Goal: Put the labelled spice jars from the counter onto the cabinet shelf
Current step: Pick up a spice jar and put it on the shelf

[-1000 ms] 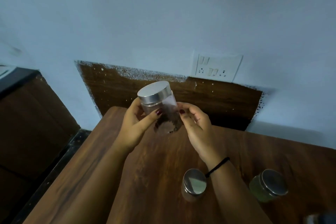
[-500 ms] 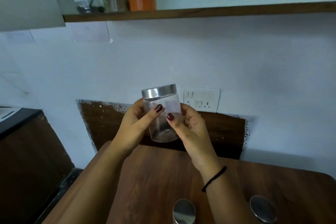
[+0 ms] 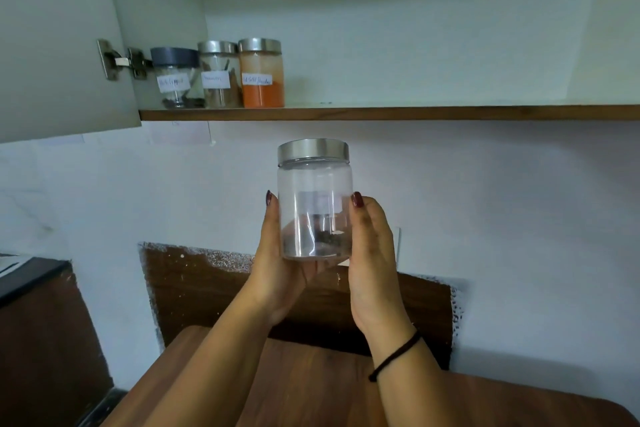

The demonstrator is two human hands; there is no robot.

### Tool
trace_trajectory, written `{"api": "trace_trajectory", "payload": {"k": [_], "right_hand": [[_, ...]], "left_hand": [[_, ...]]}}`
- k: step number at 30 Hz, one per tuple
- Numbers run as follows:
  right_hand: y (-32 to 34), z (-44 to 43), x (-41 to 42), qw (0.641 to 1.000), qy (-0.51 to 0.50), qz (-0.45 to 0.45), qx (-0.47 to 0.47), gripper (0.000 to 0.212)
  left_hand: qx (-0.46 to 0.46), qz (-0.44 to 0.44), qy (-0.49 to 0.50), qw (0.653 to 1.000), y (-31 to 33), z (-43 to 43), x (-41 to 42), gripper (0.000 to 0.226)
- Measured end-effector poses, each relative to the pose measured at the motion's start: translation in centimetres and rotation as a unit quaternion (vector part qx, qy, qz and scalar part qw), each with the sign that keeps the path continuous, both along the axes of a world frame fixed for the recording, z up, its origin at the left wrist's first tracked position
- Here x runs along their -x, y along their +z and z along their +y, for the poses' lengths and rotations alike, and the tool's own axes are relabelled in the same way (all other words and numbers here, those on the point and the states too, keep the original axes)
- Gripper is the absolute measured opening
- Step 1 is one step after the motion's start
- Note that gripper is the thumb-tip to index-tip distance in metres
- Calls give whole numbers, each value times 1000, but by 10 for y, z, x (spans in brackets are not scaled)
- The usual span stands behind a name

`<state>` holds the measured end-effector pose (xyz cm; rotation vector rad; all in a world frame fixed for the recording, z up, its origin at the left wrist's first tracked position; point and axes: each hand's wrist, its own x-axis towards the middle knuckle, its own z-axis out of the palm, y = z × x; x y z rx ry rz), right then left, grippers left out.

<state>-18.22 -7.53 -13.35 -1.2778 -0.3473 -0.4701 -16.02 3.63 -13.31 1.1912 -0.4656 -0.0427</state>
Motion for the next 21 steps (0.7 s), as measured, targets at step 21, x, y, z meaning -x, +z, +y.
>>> {"api": "trace_trajectory", "payload": {"k": [21], "right_hand": [[35, -31, 24, 953, -229, -89, 180, 93]], "left_hand": [[-94, -90, 176, 976, 40, -45, 19, 59]]}}
